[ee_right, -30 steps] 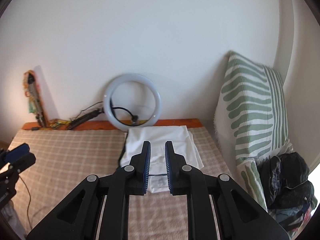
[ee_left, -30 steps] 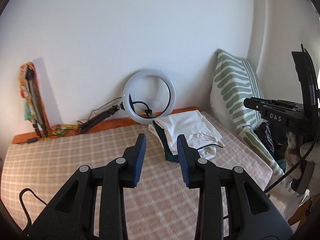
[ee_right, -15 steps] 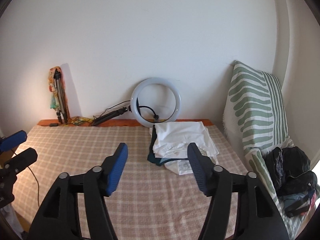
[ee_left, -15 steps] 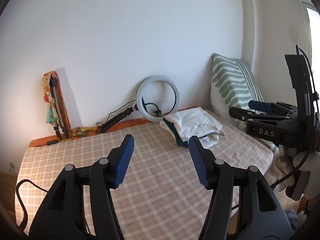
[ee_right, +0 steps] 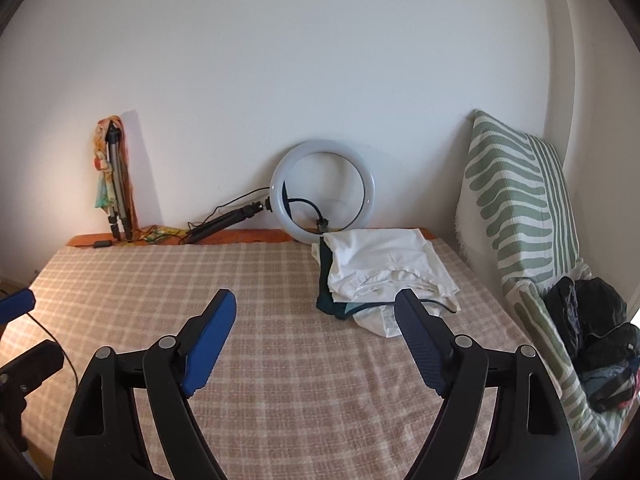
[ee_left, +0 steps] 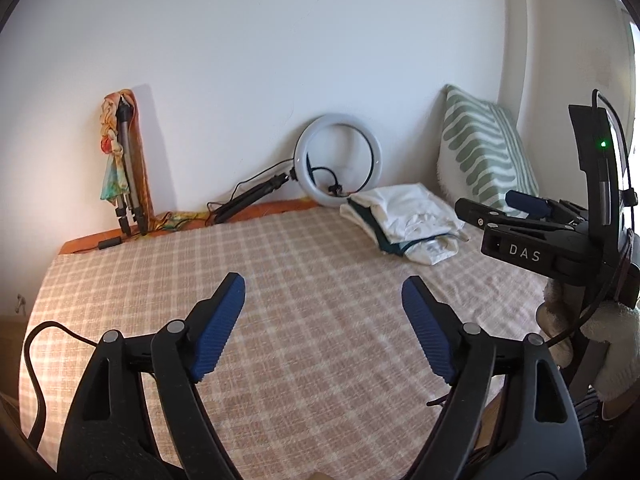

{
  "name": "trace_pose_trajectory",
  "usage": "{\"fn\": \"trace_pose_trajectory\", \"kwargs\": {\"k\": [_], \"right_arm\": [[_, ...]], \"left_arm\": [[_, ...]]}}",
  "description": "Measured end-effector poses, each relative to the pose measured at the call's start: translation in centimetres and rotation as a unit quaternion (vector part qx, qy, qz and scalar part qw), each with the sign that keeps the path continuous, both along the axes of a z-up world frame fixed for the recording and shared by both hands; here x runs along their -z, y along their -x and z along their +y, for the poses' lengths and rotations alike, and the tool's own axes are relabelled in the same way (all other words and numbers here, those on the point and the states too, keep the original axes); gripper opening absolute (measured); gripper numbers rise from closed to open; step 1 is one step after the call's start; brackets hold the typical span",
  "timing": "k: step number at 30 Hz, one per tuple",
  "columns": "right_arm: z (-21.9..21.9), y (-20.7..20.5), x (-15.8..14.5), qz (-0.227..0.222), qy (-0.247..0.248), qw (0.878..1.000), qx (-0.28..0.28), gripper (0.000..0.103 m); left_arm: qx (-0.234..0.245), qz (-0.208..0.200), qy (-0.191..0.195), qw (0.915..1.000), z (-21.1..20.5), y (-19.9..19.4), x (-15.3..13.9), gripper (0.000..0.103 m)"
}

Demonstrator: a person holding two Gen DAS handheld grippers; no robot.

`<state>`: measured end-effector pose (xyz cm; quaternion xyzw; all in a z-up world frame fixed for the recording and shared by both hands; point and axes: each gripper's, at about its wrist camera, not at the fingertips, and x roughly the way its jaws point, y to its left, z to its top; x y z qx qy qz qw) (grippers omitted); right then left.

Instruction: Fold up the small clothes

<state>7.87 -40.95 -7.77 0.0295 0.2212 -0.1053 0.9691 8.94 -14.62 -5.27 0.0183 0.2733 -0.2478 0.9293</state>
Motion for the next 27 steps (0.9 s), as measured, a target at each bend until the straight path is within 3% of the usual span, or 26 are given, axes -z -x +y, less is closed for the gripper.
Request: {"fn": "trace_pose_trajectory", "kwargs": {"k": [6,11,27], "right_arm": [[0.1,-1.0,1.5,-0.003,-0.006,1.000,0.003,0.082],[0.0,-1.5,1.7,-0.004,-0.020,1.000,-0.003,0.082],[0.3,-1.8,1.8,-0.019,-0.019,1.000,0.010,0.086]], "left_arm": [[-0.012,-0.005,-0.010,0.9999,0.6,-0.3,0.9,0.098],[-0.026,-0.024,-0.029,0.9989,0.7,-0.2,1.2,0.102],[-0.020,-0.033,-0.052,0.9979,0.3,0.6,1.2,0.103]]}}
